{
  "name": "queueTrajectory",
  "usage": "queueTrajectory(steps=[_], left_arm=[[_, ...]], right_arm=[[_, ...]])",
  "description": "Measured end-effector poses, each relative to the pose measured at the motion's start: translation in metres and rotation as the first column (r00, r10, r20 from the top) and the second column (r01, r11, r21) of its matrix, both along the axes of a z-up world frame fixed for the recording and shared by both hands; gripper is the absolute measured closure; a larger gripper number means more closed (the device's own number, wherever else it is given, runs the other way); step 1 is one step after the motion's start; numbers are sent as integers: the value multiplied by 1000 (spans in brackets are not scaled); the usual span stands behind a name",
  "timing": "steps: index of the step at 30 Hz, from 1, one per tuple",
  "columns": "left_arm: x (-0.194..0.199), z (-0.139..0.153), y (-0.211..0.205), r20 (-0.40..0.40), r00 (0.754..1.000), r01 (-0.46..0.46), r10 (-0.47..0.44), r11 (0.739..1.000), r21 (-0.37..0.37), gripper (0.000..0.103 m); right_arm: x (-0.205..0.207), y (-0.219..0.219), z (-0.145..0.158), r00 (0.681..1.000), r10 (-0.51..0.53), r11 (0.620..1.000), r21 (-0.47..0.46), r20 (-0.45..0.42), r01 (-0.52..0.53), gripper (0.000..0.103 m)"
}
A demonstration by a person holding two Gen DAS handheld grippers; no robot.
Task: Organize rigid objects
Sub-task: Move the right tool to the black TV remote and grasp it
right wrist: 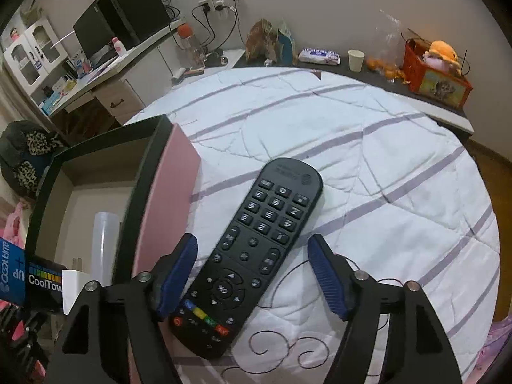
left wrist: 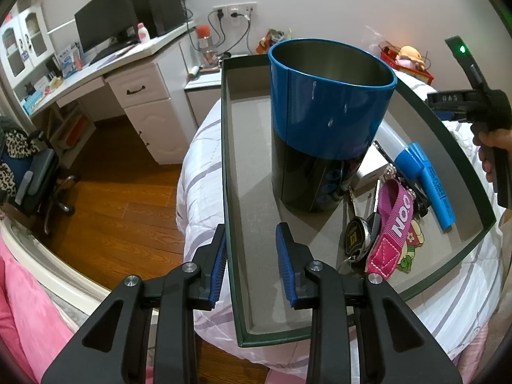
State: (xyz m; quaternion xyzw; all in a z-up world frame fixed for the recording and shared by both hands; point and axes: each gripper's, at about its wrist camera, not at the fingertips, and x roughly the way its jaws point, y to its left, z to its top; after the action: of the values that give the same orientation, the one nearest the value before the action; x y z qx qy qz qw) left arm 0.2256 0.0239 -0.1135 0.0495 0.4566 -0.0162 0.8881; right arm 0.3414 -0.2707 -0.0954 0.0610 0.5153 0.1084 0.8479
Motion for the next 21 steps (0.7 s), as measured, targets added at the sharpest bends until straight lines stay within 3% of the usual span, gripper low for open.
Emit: queueTrajectory(steps=[9,15,21], left_arm=[[0,-1,-2,-1,1000,0,0,1000,5,74],[1,-1,-2,0,1000,-1,1,1000,4,73],[2,-2,-1,-1,1000,-3,3,1000,6,73]], right_arm=[[-15,-2,1,998,65,987,-144,-7,-65,31],[-39,-24,6,999,32,973,-228,22,-27,31],[-34,-16,8,994,74,972,-229,76,-55,31]])
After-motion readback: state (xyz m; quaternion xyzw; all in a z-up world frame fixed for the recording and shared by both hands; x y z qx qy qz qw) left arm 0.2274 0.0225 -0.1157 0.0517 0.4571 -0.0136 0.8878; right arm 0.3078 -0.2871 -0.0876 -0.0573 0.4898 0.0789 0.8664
